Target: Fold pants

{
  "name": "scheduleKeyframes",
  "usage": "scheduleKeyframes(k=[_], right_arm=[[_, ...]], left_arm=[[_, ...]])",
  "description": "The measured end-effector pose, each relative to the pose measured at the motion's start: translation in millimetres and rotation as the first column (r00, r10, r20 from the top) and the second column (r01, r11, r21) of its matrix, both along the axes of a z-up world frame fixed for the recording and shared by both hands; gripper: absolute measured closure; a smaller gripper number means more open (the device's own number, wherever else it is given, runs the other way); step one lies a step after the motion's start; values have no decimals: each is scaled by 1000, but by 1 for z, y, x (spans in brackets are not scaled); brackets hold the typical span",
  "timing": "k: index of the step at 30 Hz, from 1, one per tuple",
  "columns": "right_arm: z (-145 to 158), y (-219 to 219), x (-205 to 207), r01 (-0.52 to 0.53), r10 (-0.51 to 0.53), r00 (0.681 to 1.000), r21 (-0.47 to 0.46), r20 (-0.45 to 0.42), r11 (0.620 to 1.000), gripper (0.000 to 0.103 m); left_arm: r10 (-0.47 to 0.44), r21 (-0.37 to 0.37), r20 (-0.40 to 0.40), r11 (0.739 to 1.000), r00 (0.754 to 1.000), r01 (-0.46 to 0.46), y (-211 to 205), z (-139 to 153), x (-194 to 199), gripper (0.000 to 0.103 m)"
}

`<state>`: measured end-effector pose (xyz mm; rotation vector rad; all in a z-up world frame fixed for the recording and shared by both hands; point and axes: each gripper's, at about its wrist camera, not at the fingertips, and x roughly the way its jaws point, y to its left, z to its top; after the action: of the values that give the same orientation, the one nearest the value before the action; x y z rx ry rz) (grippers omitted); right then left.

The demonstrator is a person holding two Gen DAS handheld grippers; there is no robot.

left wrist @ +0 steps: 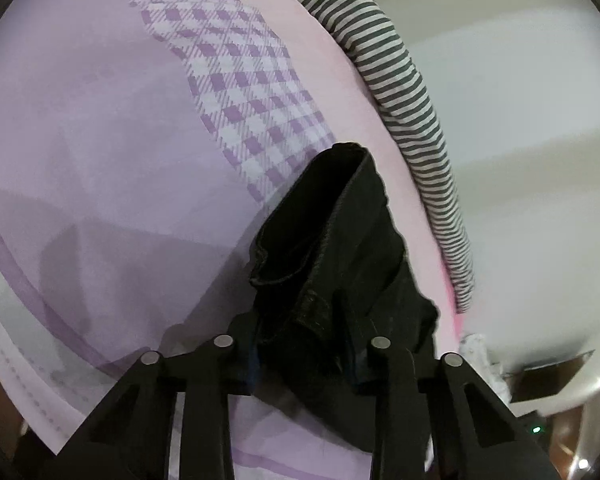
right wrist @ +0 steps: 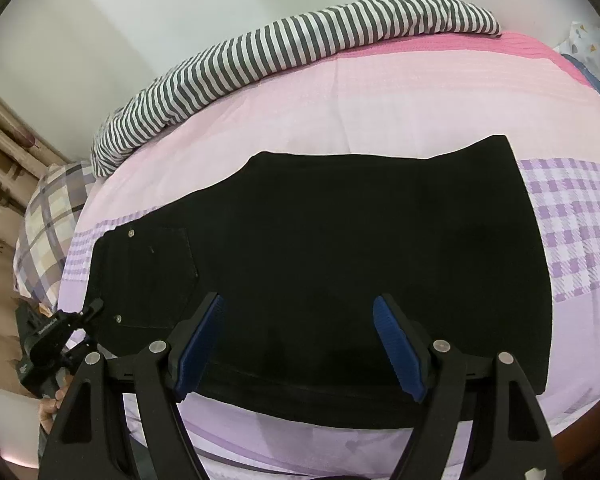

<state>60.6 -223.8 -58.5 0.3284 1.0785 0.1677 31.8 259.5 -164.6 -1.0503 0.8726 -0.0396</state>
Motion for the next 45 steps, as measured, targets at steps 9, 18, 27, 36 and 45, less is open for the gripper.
scheduleKeyframes(k=[9,18,27,36,45], right_arm=[[14,-34,-13,67,-69,996,37,52,997,29],[25,-92,-34,158,-162,983,52,85,986,29],[22,-143,-45,233,-239,968,78,79,969,29],[10,-161,-45,250,-257,965,124,51,960,28],[-4,-157,-36,180,-190,982,247,16,952,29]], left_arm=[[-202,163,165,971,965,175,-66,101,27,80],[-503,328,228,846,834,420,-202,167,54,81],[-706,416,128,675,696,609,-324,142,48,81],[-772,512,-77,512,631,690,-392,79,38,80],[-803,505,-70,483,592,715,-396,88,31,72]])
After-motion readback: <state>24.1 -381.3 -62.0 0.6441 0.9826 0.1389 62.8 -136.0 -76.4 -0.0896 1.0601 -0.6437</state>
